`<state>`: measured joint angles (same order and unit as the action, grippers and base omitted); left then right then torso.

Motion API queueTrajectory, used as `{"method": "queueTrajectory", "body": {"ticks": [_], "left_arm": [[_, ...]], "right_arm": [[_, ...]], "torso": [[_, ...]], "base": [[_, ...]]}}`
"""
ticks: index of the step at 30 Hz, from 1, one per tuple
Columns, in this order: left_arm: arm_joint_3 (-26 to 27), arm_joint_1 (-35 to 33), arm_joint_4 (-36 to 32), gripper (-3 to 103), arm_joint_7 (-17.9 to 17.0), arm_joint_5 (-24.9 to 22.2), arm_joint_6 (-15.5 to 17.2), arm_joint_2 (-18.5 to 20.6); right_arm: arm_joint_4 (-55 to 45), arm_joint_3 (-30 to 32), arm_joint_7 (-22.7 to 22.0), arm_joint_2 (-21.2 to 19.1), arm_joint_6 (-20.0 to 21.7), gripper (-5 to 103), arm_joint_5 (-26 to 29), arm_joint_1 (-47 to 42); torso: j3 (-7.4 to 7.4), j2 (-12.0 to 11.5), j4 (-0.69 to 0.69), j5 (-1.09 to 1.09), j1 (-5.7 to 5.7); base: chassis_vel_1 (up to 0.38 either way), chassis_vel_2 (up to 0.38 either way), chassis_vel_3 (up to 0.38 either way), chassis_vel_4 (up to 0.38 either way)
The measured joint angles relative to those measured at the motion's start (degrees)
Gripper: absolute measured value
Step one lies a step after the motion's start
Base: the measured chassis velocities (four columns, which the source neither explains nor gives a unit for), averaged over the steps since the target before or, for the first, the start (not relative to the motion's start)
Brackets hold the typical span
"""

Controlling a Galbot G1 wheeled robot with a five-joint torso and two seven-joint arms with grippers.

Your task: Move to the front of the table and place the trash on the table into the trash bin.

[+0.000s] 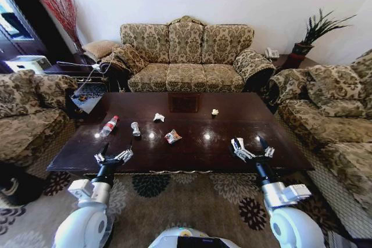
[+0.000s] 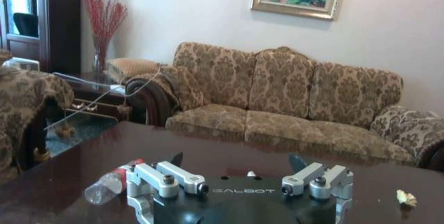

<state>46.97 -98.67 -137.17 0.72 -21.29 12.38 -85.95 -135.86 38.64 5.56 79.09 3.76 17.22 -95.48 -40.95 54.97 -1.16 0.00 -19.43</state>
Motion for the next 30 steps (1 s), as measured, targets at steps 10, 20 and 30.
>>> {"method": "queueTrajectory", "body": {"ticks": [10, 20, 30], "left_arm": [[-0.1, 0.8, 0.4, 100, 0.4, -0.4, -0.8, 0.4], [0.9, 1.3, 2.3, 100, -0.7, -4.2, -0.3, 1.3], [0.1, 1.7, 1.7, 100, -1.4, -5.9, 0.9, 1.0]], "right_arm": [[0.8, 0.0, -0.1, 0.2, -1.6, 100, 0.2, 0.0], [1.8, -0.2, -0.6, 0.8, -3.9, 100, 0.3, -0.1], [2.9, -0.6, 1.4, 2.3, -6.3, 100, -1.1, -0.5]], "torso": [[-0.01, 0.0, 0.0, 0.0, -0.02], [0.02, 0.0, 0.0, 0.0, 0.05], [-0.01, 0.0, 0.0, 0.0, -0.01]], "base": [[0.055, -0.065, -0.061, 0.058], [0.104, -0.103, -0.117, 0.109], [0.0, 0.0, 0.0, 0.0]]}}
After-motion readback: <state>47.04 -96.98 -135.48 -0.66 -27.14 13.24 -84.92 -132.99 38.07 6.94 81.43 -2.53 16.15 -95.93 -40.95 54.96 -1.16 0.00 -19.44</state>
